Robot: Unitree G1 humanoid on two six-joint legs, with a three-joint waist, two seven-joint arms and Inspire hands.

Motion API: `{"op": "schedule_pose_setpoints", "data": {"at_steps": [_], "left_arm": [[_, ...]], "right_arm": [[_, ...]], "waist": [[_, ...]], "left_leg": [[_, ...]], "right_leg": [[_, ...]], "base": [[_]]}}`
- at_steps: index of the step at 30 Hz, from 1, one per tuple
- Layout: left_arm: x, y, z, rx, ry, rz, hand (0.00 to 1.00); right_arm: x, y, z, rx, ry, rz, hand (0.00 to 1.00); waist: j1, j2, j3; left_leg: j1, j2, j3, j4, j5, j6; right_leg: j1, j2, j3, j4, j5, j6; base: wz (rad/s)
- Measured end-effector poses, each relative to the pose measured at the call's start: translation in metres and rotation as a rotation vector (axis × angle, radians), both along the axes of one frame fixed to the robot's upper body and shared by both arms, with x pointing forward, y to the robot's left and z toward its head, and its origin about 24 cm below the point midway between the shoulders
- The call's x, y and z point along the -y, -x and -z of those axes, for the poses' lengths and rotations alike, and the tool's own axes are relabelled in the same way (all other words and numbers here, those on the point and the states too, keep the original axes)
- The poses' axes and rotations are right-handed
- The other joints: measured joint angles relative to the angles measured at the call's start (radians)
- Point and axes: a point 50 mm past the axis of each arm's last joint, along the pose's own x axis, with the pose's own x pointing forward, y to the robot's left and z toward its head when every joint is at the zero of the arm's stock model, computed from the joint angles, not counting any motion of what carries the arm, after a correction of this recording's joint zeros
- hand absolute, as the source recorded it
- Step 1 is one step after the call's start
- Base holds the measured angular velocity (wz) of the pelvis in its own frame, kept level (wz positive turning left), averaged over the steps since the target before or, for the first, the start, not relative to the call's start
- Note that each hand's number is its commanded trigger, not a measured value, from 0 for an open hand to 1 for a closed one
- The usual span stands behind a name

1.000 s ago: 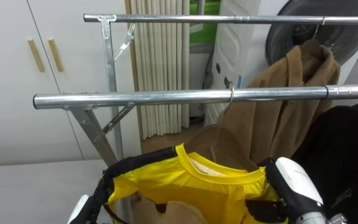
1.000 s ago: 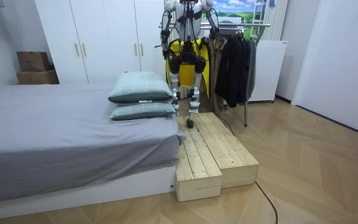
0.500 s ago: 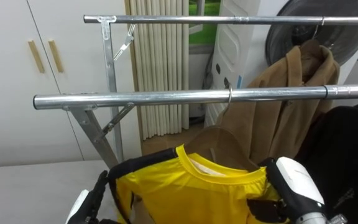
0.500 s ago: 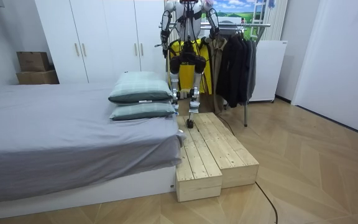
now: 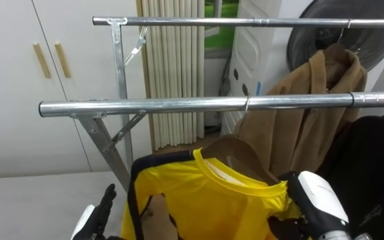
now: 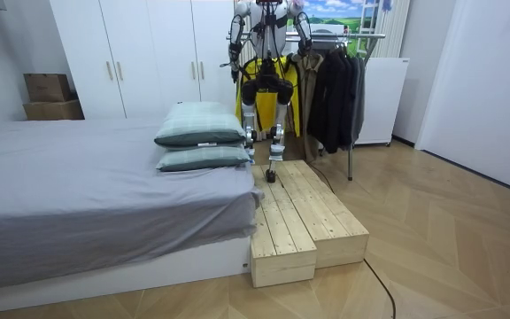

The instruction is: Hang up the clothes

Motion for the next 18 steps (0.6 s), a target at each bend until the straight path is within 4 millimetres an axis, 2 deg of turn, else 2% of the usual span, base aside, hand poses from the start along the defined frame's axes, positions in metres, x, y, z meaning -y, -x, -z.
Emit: {"op": "schedule_pose_setpoints", "data": {"at_steps": [18], "left_arm": [[0.0021,0.0011,0.0012,-0.006,0.01,0.007,0.0]], "right_arm": [[-0.0008,0.0,0.0018,-0.013,-0.013,0.006,0.0]], "waist": [[-0.003,-0.002,-0.0016]], "left_leg": [[0.002,-0.001,0.001,0.0,0.0,0.0]], "right_leg": [[0.0,0.0,0.002,0.002,-0.001,0.0]], "base": [[0.0]]}}
